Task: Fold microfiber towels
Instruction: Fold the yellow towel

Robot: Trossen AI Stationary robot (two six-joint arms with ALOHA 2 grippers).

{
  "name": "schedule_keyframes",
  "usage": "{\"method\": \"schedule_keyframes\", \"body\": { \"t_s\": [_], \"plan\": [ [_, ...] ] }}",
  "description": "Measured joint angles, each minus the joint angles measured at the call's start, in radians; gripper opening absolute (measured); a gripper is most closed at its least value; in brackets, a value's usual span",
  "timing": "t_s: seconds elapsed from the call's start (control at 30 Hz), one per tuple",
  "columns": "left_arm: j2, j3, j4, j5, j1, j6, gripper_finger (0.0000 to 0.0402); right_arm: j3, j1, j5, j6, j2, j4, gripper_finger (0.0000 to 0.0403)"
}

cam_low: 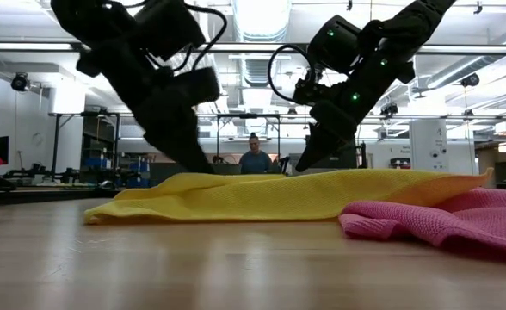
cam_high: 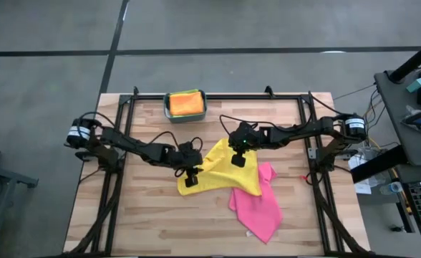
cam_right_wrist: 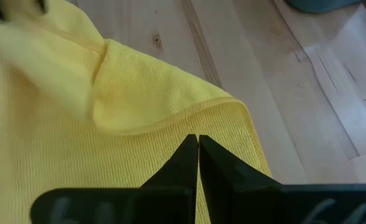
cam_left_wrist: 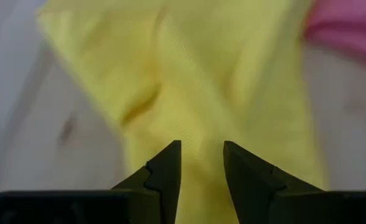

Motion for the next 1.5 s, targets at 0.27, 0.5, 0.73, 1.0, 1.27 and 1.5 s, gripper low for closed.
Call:
{"method": "schedule_keyframes", "body": {
  "t_s": [0.27, 0.5, 0.73, 1.0, 1.27, 1.5],
  "plan": [
    [0.012, 0.003, 0.078, 0.112, -0.001, 0.007, 0.0105, -0.004, 0.002, 0.001, 0.000, 0.000, 0.000, 0.0009],
    [-0.069, 0.017, -0.073, 0.099, 0.004, 0.008, 0.0105, -0.006, 0.002, 0.000, 0.002, 0.001, 0.000, 0.0009],
    [-0.169, 0.005, -0.110, -0.042, 0.008, 0.027, 0.0105, -0.008, 0.002, 0.000, 0.003, 0.001, 0.010, 0.0009],
    [-0.058, -0.031, -0.079, -0.039, 0.009, -0.065, 0.0105, -0.008, 0.002, 0.000, 0.003, 0.001, 0.015, 0.0009],
    [0.010, -0.025, 0.142, 0.098, -0.008, -0.019, 0.0105, -0.008, 0.002, 0.000, 0.009, 0.001, 0.015, 0.0009],
    [-0.011, -0.026, 0.085, 0.080, -0.008, -0.024, 0.0105, -0.009, 0.003, 0.000, 0.024, 0.001, 0.015, 0.0009]
  ]
}}
